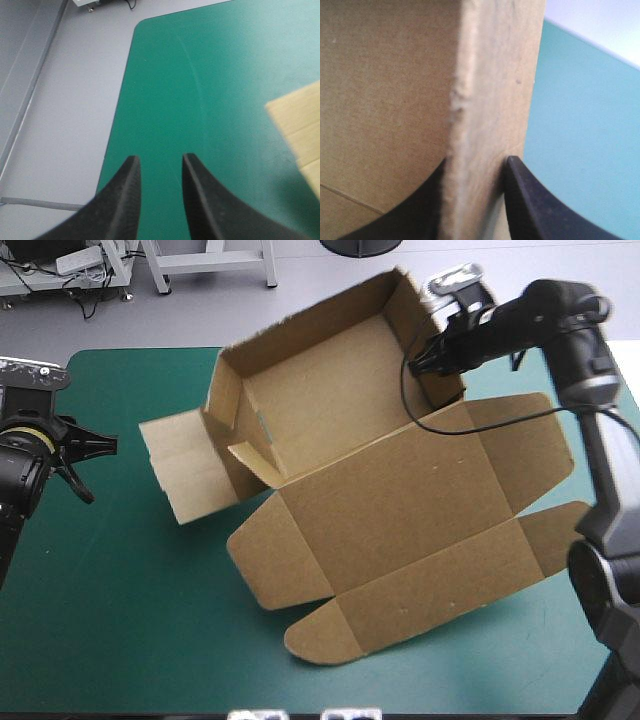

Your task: Fold the box

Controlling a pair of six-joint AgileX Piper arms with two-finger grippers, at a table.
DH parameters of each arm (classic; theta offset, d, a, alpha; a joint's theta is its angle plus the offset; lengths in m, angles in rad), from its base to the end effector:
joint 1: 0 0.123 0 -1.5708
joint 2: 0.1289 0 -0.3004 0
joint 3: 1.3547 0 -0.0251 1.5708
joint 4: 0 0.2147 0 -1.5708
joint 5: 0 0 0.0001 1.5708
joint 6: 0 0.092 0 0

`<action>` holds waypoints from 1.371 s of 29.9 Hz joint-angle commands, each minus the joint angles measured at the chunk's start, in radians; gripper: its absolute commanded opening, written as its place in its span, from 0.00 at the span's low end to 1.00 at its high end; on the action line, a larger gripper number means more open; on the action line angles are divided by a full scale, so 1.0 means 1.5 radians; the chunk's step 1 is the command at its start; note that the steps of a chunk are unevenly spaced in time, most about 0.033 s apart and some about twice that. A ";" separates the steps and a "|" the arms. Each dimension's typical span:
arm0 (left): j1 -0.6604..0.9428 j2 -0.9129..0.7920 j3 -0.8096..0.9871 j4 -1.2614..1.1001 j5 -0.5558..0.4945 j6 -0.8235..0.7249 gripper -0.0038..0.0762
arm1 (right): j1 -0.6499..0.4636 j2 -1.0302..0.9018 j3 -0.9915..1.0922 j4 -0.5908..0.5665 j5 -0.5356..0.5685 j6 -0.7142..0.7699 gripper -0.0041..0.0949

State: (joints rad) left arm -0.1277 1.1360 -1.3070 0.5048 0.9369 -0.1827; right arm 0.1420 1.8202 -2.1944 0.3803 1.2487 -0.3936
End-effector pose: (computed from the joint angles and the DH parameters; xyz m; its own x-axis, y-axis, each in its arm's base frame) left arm 0.1830 0.0127 0.4397 -0.5928 0.1998 -0.7802 -0.1207 0.9357 0.3314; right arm 0.3460 0.0822 0.4606 -0.5591 -0.3300 -0.7606 -0.5516 0.8329 0.0441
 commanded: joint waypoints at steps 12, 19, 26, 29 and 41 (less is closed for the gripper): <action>0.001 -0.013 -0.021 0.218 -0.049 -0.130 0.31 | -0.170 -0.346 0.011 0.156 0.004 -0.064 0.02; 0.062 -0.012 -0.021 -0.100 -0.160 0.018 0.31 | -0.170 -0.335 0.079 0.189 0.004 -0.056 0.02; 0.071 0.017 -0.021 -0.475 -0.110 0.343 0.31 | -0.170 -0.277 0.128 0.289 0.004 -0.087 0.02; 0.071 0.042 -0.021 -0.588 -0.081 0.396 0.31 | -0.170 -0.252 0.129 0.323 0.004 -0.102 0.02; 0.071 0.087 -0.021 -1.093 0.024 0.682 0.31 | -0.170 -0.194 0.129 0.310 0.004 -0.121 0.02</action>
State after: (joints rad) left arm -0.0116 1.2928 -1.3070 -0.8798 0.9376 0.7342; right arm -0.1176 1.5532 -1.9779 0.7482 1.2445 -0.5694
